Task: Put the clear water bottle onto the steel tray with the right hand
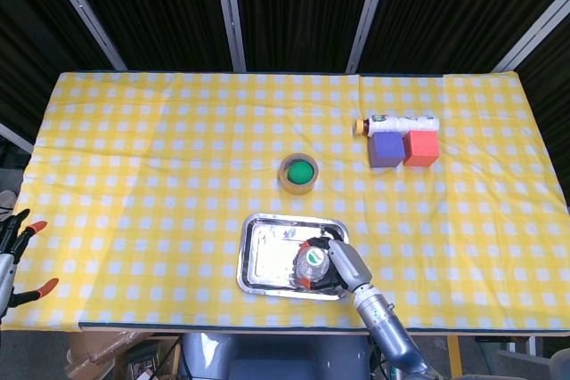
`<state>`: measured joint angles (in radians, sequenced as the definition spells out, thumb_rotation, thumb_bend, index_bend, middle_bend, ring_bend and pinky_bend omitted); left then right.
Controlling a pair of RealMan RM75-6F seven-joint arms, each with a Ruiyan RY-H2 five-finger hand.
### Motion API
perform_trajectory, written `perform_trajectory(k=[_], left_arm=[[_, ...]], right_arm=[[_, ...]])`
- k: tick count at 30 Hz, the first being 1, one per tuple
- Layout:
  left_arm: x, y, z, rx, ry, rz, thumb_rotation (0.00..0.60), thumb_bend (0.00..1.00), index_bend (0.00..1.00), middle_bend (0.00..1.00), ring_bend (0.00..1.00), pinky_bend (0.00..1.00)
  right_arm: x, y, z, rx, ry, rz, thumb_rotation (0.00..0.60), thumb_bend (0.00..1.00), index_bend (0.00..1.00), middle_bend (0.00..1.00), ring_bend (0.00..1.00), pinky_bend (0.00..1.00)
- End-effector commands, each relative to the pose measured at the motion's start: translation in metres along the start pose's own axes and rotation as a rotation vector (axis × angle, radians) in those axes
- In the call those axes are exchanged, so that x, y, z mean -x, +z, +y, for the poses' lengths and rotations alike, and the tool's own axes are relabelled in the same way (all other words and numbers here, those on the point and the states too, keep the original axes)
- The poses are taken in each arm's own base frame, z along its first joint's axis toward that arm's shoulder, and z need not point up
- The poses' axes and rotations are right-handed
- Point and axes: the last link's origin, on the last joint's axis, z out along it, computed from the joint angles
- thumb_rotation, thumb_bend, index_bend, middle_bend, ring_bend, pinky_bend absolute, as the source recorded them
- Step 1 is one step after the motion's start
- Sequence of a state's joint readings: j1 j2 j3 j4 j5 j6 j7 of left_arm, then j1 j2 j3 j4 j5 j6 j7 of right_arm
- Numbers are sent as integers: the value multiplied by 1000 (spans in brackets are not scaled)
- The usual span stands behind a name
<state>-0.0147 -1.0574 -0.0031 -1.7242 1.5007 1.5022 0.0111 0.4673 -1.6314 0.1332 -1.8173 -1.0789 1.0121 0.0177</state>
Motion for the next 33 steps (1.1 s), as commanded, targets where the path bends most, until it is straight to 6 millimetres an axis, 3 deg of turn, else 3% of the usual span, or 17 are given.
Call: perform_trajectory(k=[1,6,15,20,23,27,30,33], left_arm=[[0,0,0,0,1,0,600,156,165,10,0,0],[1,0,1,2,3,-2,600,155,165,10,0,0],[2,0,1,2,8,-5,600,155,165,10,0,0],[0,1,-1,-4,4,-1,600,155,165,10,0,0],[0,0,-1,-4,1,1,600,156,165,10,0,0],[0,-1,1,-4,5,5,600,155,165,10,0,0],[2,-1,2,-5,15,3,600,155,165,10,0,0],[4,-1,4,-3,25,2,600,155,165,10,0,0]], right_arm=[[-2,-2,-2,-11,33,-37,600,290,98,138,113,0],[-8,-4,-2,-19,92,-44,600,267,8,63,4,0],[-31,-19,13,7,93,-61,600,259,0,45,0,0],[-72,-57,42,119,-98,-116,600,258,0,45,0,0],[-106,-97,62,264,-226,-190,600,258,0,45,0,0],[-142,-140,71,448,-274,-266,600,258,0,45,0,0],[-169,-158,75,498,-282,-169,600,258,0,45,0,0],[-190,-165,81,433,-398,34,600,258,0,45,0,0]])
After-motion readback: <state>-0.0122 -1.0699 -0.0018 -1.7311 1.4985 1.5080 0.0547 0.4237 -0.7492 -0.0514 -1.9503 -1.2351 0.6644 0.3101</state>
